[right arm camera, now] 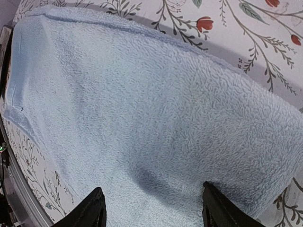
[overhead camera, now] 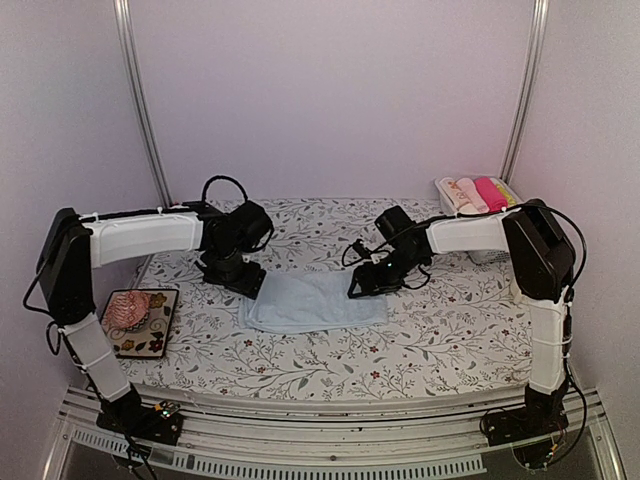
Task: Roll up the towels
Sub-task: Smooth out the towel at the center of the board.
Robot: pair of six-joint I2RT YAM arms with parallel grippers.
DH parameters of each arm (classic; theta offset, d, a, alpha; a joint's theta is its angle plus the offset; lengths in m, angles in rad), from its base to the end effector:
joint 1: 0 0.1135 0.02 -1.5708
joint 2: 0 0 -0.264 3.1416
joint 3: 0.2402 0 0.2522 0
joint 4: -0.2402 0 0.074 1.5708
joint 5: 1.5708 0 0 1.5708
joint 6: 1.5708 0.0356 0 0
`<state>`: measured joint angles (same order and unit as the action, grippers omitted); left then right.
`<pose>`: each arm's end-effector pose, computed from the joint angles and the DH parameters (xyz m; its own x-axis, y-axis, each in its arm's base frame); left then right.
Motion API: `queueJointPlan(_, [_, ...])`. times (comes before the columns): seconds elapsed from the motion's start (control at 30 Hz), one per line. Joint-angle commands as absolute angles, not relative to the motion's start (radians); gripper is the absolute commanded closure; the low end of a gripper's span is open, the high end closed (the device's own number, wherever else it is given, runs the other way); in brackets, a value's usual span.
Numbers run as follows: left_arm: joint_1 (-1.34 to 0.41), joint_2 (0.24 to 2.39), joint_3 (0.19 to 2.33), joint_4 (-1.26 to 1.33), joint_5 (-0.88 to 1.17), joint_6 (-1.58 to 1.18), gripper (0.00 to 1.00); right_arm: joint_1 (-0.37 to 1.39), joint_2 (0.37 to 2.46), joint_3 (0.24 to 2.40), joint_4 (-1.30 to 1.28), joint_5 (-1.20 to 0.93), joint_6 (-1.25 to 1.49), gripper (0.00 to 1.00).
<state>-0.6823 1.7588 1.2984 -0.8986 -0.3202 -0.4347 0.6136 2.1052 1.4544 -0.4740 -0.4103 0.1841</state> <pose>0.2695 -0.2045 0.2124 -0.9186 0.2314 -0.3203 0.1767 0.9656 0.1906 0.3448 0.2602 0.1438 -0.8476 -0.3916 -0.3582 -0.5224 0.7348 0.4327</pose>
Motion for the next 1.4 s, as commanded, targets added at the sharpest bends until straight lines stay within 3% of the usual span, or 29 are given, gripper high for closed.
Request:
queueJointPlan(0.0, [-0.677,1.732,1.348,-0.854,-0.262,-0.453,0.20,0.604,2.109,1.432,-0.494,-0.391,0.190,0.30])
queueJointPlan(0.2, [-0.630,1.806,1.401,-0.787,-0.177,-0.479,0.21,0.603,2.108,1.433,-0.491,-0.396,0.192,0.30])
queueJointPlan(0.43, [-0.545,1.874,1.403,-0.702,-0.100,-0.474,0.29,0.603,2.107,1.436,-0.491,-0.393,0.185,0.30])
queueJointPlan(0.6, [-0.497,1.903,1.410,-0.653,-0.054,-0.452,0.44,0.603,2.116,1.444,-0.492,-0.397,0.184,0.30])
queueJointPlan(0.7, [-0.483,1.932,1.423,-0.632,-0.036,-0.437,0.60,0.603,2.121,1.452,-0.497,-0.398,0.183,0.30])
queueJointPlan(0.77, [-0.475,1.954,1.431,-0.627,-0.015,-0.430,0.65,0.603,2.124,1.454,-0.498,-0.397,0.183,0.30])
queueJointPlan(1.1, [-0.449,2.014,1.451,-0.629,-0.015,-0.404,0.75,0.603,2.141,1.473,-0.512,-0.400,0.180,0.30])
queueJointPlan(1.37, [-0.440,1.996,1.427,-0.646,-0.040,-0.399,0.94,0.603,2.152,1.492,-0.524,-0.400,0.177,0.30])
